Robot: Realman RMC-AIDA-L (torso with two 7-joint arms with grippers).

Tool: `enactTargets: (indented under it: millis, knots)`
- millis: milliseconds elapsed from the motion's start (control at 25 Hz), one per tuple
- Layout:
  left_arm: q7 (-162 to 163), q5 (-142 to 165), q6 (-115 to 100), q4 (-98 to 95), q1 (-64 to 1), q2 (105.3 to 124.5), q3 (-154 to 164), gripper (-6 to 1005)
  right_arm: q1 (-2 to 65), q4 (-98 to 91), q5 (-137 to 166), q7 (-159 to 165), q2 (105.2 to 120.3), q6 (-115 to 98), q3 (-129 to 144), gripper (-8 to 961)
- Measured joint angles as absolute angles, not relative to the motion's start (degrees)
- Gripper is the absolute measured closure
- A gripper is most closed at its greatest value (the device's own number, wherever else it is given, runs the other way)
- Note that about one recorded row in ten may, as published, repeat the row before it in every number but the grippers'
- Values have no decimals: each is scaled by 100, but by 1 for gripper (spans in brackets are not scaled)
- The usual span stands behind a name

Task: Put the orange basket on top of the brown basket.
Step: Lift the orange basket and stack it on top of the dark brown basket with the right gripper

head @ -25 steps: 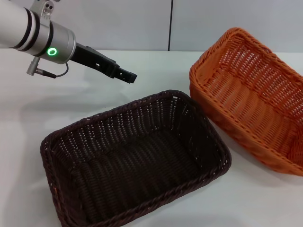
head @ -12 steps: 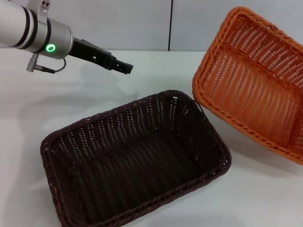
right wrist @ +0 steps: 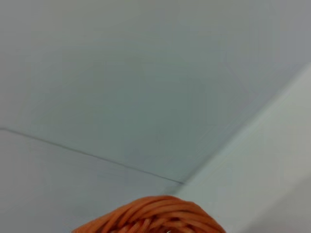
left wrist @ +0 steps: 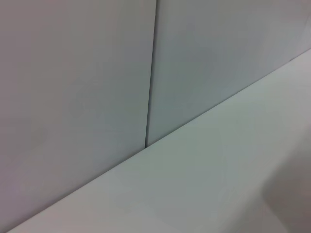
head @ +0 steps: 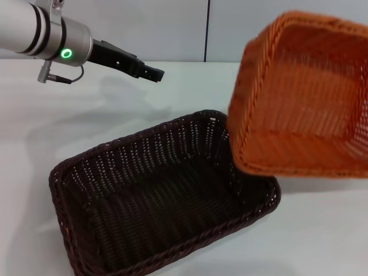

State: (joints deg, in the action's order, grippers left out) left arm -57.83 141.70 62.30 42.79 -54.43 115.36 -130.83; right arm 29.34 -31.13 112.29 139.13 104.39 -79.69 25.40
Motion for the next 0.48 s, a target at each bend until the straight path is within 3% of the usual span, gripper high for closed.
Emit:
enactTargets:
  millis: [320, 440, 480]
  knots:
    - [-5787, 14159, 6187, 4256, -5446, 11566, -13073, 139, 3160, -3181, 10723, 13767, 10632, -8245, 2598, 768]
    - [-5788, 14141, 6154, 4264, -5429, 11568, -13098, 139, 3322, -3212, 10715, 13706, 10768, -8439, 2602, 760]
    - [-5790, 14096, 6115, 4287, -5414, 11568, -13102, 139, 3472, -3214, 10713, 13640, 10898, -8613, 2628, 757]
